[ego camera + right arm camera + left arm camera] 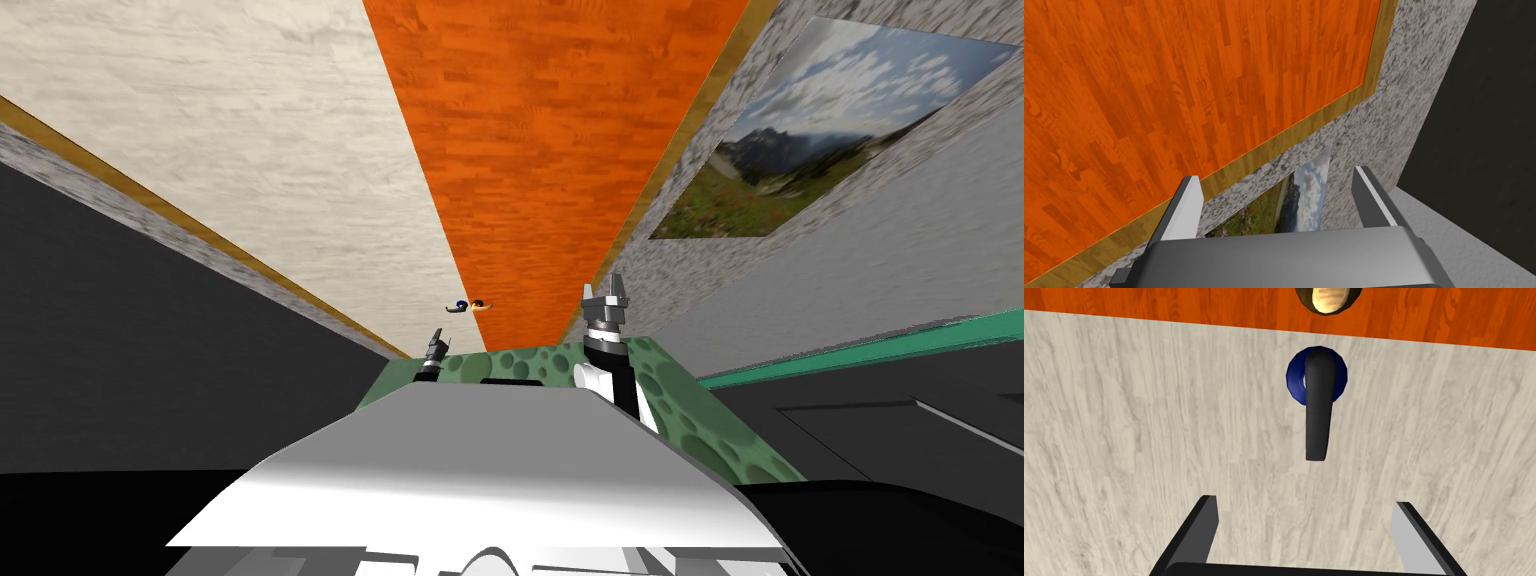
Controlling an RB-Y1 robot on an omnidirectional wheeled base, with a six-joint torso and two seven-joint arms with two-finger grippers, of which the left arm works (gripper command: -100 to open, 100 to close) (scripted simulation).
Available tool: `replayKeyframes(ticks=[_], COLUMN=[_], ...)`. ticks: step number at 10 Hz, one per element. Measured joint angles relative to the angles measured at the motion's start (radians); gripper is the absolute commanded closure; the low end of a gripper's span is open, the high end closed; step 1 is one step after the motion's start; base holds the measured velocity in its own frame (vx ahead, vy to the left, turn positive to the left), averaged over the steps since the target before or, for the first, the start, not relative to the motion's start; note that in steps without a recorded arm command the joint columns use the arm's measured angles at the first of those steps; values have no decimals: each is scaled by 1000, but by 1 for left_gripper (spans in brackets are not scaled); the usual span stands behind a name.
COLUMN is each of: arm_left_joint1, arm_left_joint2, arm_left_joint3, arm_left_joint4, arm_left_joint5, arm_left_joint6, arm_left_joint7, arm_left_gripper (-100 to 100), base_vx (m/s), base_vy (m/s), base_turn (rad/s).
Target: Pull the door open
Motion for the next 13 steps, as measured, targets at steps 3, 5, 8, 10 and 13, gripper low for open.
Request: replayKeyframes(ticks=[3, 5, 8, 10, 13], arm_left_joint1=[-9, 12, 8, 18, 0], arm_left_joint2=[4, 16, 28, 40, 59], arm_left_joint3=[2, 27, 63, 98, 145], arm_left_joint4=[37, 33, 92, 106, 176], arm_left_joint5=[3, 16, 36, 55, 82], arm_left_joint6=[-8, 5, -14, 0, -12], arm_left_joint7=[6, 3, -4, -13, -19], arm_left_gripper=[-100, -100, -100, -100, -100], base_vx=[56, 2, 13, 25, 62], base_vy=[5, 11, 23, 44, 94], base_turn=[-52, -13, -112, -95, -185])
